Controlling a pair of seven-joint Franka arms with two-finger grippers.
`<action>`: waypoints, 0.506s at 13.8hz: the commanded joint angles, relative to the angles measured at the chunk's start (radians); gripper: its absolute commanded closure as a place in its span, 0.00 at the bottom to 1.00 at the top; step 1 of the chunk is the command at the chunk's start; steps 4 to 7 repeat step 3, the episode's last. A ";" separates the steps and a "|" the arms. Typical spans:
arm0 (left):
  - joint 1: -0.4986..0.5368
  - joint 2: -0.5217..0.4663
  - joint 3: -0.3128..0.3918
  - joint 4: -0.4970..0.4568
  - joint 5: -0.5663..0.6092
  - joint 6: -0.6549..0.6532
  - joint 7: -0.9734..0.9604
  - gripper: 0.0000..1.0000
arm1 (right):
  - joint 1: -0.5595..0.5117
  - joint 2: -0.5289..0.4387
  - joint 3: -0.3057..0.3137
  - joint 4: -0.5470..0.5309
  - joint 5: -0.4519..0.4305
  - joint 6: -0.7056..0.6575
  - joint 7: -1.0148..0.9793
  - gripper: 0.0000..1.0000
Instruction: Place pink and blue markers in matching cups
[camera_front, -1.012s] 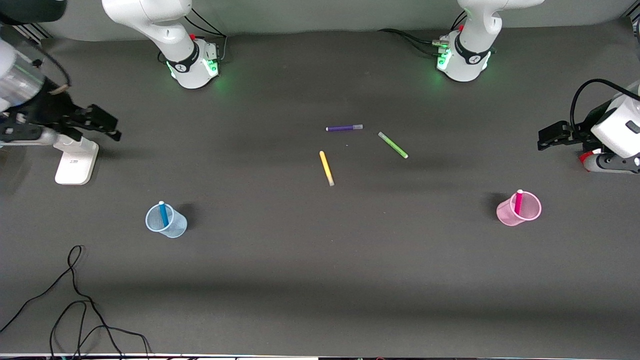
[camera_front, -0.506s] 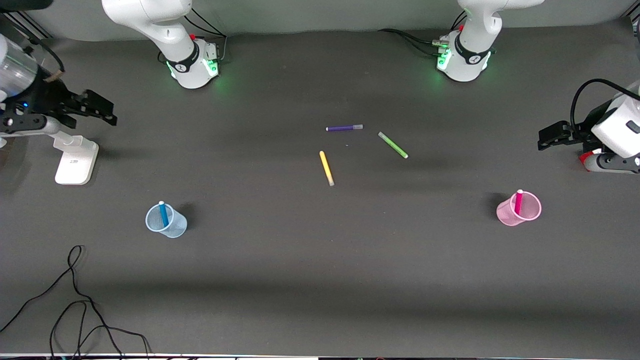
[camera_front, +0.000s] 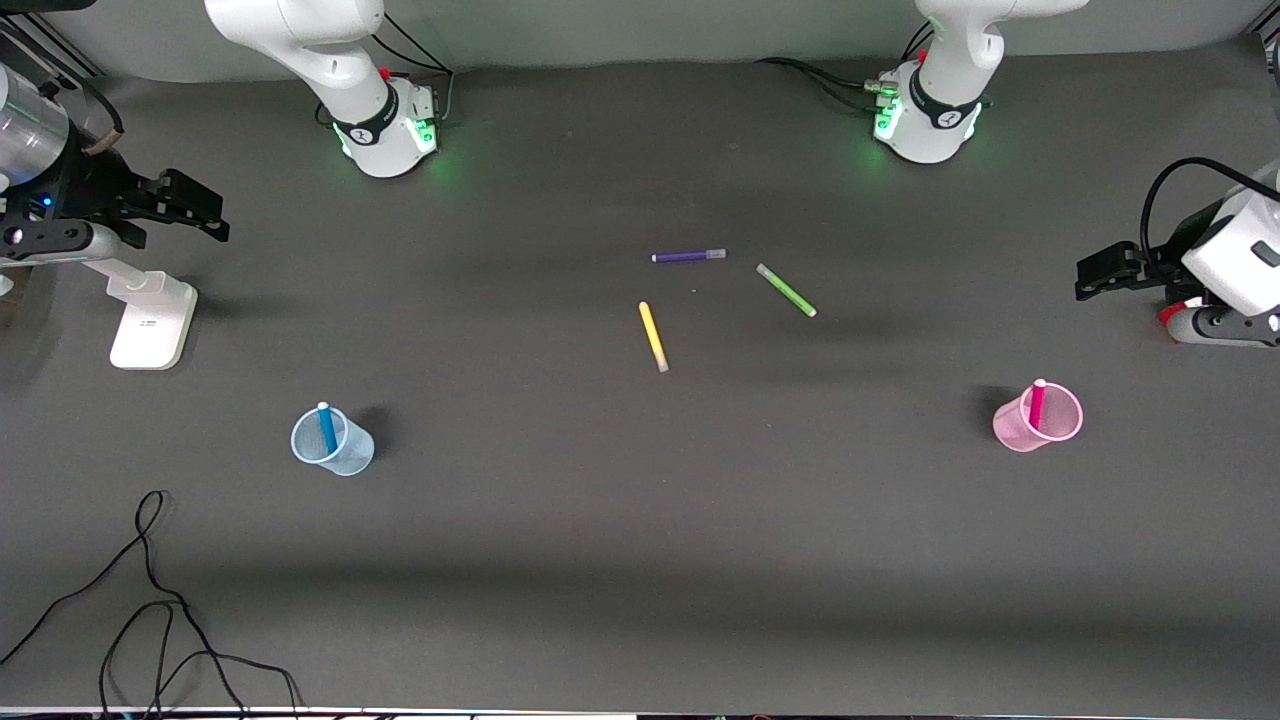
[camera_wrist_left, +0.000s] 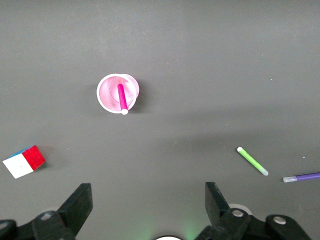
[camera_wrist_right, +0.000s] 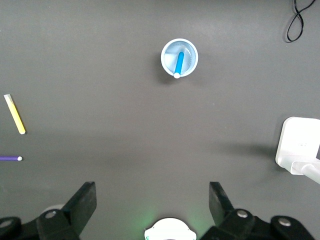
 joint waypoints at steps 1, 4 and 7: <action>-0.006 0.007 0.010 0.018 0.001 -0.015 -0.015 0.00 | -0.018 0.026 0.005 0.044 0.026 -0.021 -0.020 0.00; -0.006 0.007 0.010 0.018 -0.002 -0.015 -0.016 0.00 | -0.016 0.028 0.005 0.047 0.028 -0.021 -0.016 0.00; -0.006 0.007 0.010 0.018 -0.002 -0.015 -0.016 0.00 | -0.016 0.028 0.005 0.047 0.028 -0.021 -0.016 0.00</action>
